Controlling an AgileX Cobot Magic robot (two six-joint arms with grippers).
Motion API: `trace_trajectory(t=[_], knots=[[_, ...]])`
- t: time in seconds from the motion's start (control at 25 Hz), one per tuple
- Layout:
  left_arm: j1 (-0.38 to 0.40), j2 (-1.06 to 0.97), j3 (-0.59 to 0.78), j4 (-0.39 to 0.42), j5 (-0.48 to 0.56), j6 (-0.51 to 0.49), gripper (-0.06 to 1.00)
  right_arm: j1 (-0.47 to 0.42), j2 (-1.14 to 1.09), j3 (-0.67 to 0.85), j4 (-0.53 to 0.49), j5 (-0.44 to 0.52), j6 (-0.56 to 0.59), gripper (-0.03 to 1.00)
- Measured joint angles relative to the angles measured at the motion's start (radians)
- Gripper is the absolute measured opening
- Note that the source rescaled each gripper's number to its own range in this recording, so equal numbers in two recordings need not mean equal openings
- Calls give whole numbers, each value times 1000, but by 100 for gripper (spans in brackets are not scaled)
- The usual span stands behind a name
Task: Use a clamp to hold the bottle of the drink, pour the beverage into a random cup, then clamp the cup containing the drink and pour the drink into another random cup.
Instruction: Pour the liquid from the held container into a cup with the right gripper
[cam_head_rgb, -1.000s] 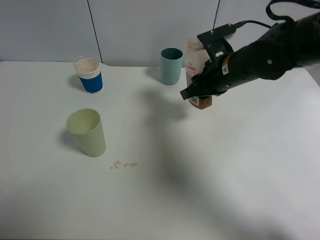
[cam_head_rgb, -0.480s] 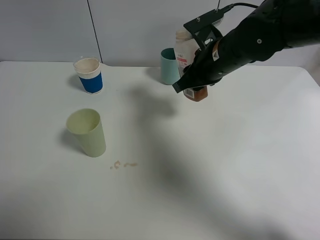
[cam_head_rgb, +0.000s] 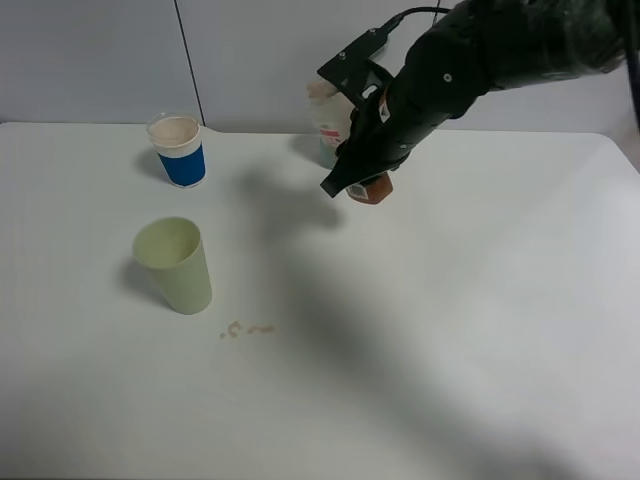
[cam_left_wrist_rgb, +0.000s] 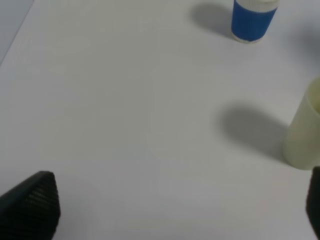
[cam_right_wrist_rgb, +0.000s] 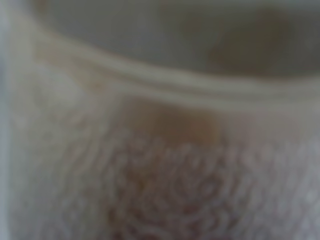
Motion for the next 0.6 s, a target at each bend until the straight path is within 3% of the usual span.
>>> trace_trajectory(t=[0.6], knots=[[0, 0, 0, 0, 0, 0, 100, 126, 158, -257, 3, 152, -164, 2]])
